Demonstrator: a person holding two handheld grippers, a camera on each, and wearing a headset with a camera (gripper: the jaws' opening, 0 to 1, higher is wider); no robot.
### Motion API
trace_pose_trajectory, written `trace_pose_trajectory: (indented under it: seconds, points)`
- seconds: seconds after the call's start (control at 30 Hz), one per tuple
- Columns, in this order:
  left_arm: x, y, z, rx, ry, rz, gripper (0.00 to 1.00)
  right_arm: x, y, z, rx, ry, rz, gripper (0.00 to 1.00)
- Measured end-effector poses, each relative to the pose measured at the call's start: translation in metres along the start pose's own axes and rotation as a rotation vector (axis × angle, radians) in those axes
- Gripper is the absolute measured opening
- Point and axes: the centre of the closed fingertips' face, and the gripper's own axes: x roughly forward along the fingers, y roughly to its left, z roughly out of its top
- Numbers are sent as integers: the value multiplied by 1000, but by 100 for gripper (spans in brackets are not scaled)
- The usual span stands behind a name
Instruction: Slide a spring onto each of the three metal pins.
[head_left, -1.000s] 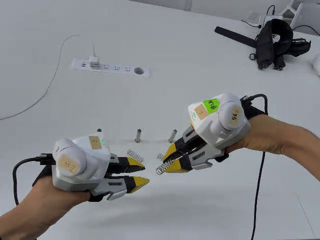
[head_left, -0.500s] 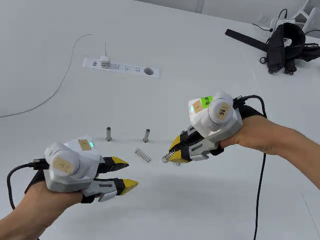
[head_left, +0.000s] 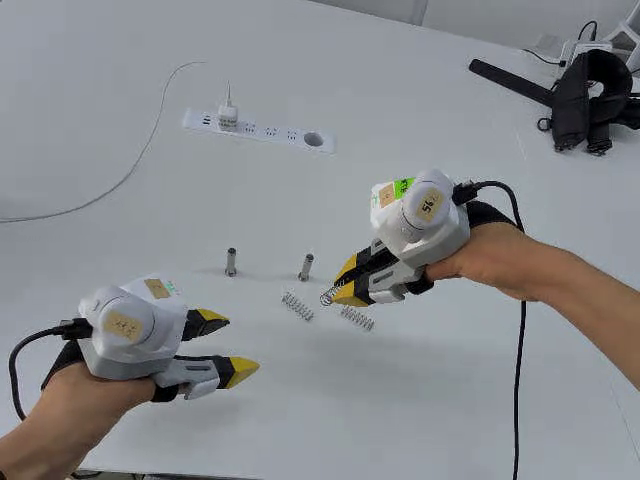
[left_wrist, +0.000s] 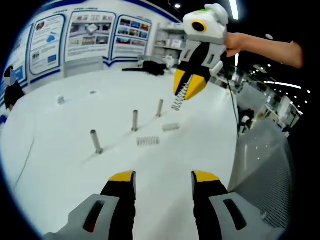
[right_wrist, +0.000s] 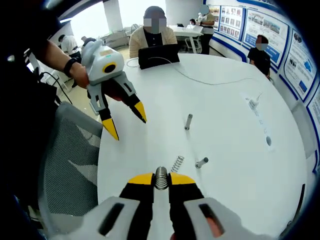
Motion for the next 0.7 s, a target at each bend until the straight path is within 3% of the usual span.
trace_pose_trajectory:
  seconds: [0.23,0.7]
  points:
    - [-1,18,-7,-34,3,52,52,12,-12,9,4,7,-4,12]
    - [-7,48,-10,-91,-15,140,60,41,-41,32,-5,18,-8,12]
